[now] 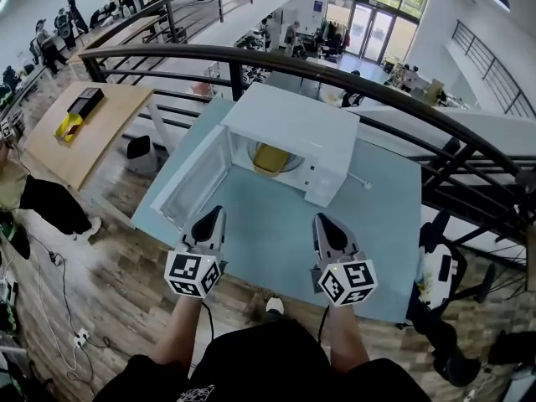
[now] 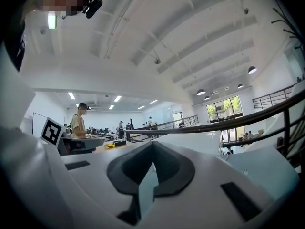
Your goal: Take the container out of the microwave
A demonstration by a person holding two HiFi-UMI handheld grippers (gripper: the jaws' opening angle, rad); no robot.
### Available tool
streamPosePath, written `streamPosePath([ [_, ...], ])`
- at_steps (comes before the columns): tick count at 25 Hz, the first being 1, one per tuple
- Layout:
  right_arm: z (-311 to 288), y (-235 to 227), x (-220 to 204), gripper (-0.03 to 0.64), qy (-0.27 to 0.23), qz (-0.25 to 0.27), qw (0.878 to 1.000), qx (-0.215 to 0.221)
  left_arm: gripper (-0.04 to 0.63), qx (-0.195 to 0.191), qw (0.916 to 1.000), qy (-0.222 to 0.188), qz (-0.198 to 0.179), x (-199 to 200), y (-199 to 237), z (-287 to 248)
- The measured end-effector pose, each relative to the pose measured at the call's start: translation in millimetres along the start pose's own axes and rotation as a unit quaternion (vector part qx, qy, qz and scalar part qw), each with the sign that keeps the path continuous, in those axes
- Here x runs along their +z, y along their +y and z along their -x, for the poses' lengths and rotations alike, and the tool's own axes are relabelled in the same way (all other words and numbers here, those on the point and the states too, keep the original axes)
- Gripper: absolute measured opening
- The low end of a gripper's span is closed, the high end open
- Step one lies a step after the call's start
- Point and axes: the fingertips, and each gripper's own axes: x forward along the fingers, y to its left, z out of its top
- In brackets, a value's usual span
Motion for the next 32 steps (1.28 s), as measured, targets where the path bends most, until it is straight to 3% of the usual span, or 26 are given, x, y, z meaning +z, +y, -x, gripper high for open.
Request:
streamPosePath([
  [17, -43.8, -74.7, -16.8, 0.006, 0.022, -0.010, 0.999, 0.025, 0.008, 0.025, 0.9994, 0.023, 0.001, -19.6, -18.5, -78.2],
  [32, -77.1, -76.6, -49.7, 0.006, 0.045, -0.042, 0.998, 0.014, 0.008, 0.026, 0.9984, 0.051, 0.001, -39.5, -16.4, -103.6],
])
